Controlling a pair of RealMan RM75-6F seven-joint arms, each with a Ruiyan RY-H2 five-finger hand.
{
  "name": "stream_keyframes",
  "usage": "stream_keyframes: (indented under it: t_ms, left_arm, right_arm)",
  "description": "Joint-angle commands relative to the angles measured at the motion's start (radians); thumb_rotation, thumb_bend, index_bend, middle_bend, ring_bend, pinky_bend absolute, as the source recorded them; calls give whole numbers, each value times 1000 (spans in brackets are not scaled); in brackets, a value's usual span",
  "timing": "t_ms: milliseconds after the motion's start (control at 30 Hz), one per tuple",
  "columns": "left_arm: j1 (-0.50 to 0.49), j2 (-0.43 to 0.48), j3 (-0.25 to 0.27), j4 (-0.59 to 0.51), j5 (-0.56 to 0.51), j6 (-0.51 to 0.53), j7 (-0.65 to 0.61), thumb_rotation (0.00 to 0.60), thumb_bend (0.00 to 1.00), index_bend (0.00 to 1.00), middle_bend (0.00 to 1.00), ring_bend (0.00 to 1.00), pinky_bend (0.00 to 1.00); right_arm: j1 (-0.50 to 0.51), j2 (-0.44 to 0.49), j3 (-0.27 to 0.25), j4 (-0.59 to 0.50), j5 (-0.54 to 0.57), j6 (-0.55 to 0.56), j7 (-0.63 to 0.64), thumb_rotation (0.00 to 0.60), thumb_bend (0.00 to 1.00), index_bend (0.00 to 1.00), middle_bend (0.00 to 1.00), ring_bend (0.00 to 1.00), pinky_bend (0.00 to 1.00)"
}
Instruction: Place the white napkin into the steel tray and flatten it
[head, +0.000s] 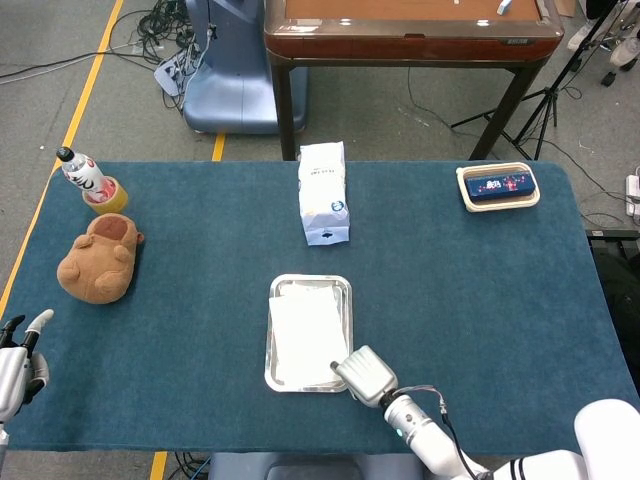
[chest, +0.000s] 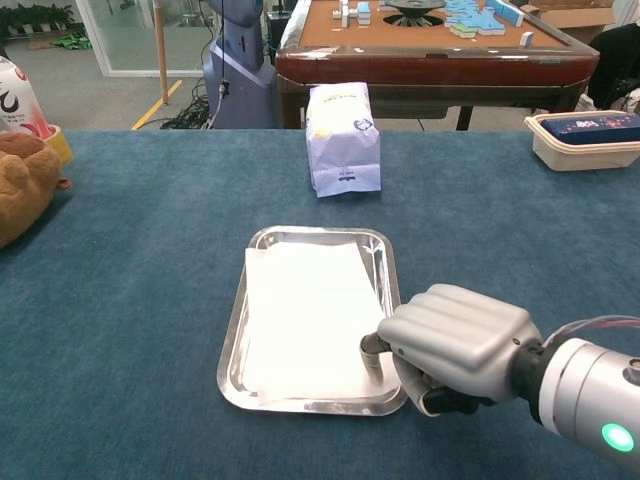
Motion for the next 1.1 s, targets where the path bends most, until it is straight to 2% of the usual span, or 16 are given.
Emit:
stream_keyframes:
  t_ms: [33, 1100]
  left_arm:
    - [0, 1, 0, -1, 0, 0, 0, 600, 4, 147, 138, 115, 345]
    - [1, 3, 1, 1, 1, 0, 2, 600, 4, 147, 138, 115, 345]
  right_arm:
    - [0, -7, 1, 2, 5, 5, -2, 600, 1000, 397, 1000, 1000, 1000]
    - [-11, -52, 16, 24, 29, 64, -3, 600, 1000, 385, 1000, 1000, 1000]
